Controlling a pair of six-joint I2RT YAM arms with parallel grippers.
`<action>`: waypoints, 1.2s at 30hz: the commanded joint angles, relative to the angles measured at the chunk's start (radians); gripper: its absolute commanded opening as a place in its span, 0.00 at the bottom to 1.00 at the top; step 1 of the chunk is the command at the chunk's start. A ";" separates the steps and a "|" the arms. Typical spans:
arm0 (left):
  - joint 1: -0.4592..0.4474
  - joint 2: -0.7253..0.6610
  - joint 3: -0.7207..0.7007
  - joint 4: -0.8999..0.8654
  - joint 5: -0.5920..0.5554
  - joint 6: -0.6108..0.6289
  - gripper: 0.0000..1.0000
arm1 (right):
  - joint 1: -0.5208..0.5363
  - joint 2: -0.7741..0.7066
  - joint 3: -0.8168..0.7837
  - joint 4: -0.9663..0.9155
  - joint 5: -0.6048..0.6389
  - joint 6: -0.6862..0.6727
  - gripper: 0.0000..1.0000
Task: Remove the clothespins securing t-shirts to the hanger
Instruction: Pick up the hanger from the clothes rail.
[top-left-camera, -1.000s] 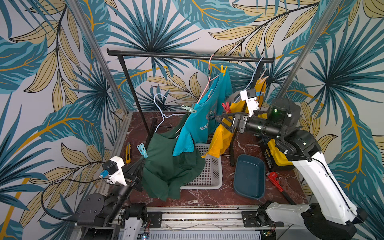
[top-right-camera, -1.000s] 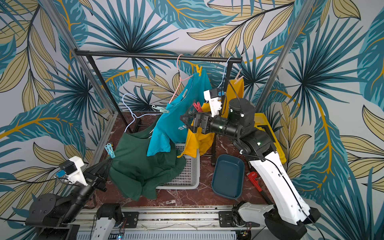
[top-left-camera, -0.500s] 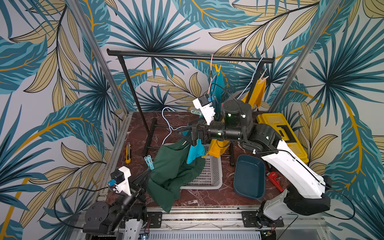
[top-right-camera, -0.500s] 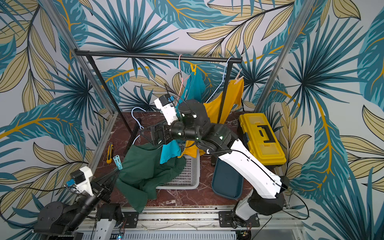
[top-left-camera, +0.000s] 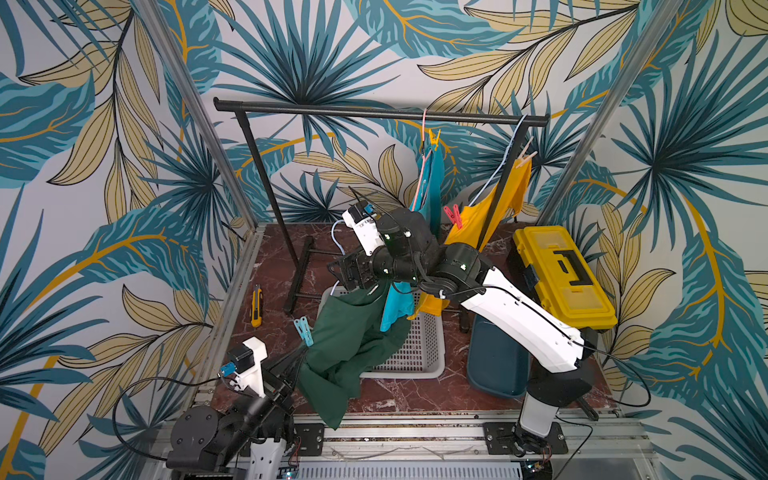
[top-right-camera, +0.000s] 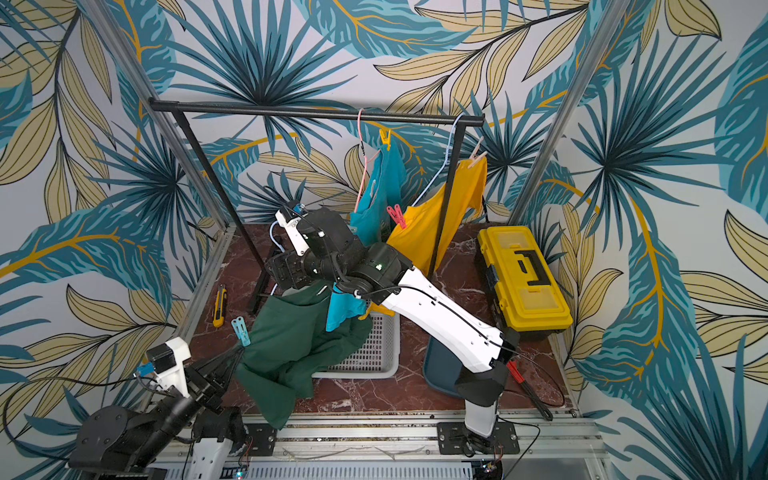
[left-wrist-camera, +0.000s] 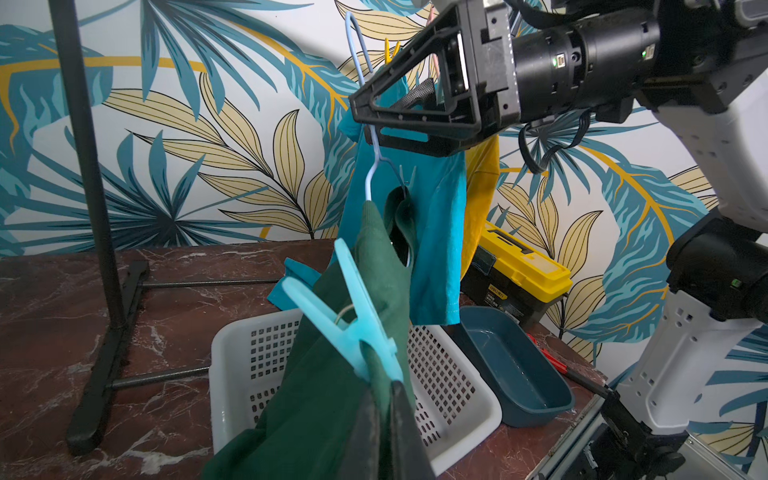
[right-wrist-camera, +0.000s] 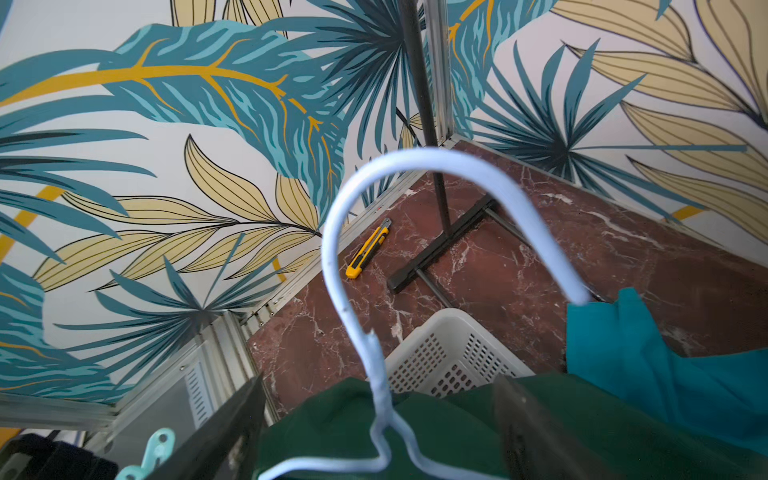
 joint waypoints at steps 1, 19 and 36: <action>0.001 -0.015 0.003 0.006 0.048 0.012 0.00 | 0.006 0.014 0.023 0.027 0.014 -0.040 0.73; -0.009 -0.013 -0.002 -0.004 0.001 0.000 0.00 | 0.004 0.042 -0.006 0.055 0.007 -0.043 0.11; -0.009 0.119 0.005 0.122 -0.238 -0.020 0.03 | 0.006 -0.373 -0.770 0.487 0.163 0.188 0.00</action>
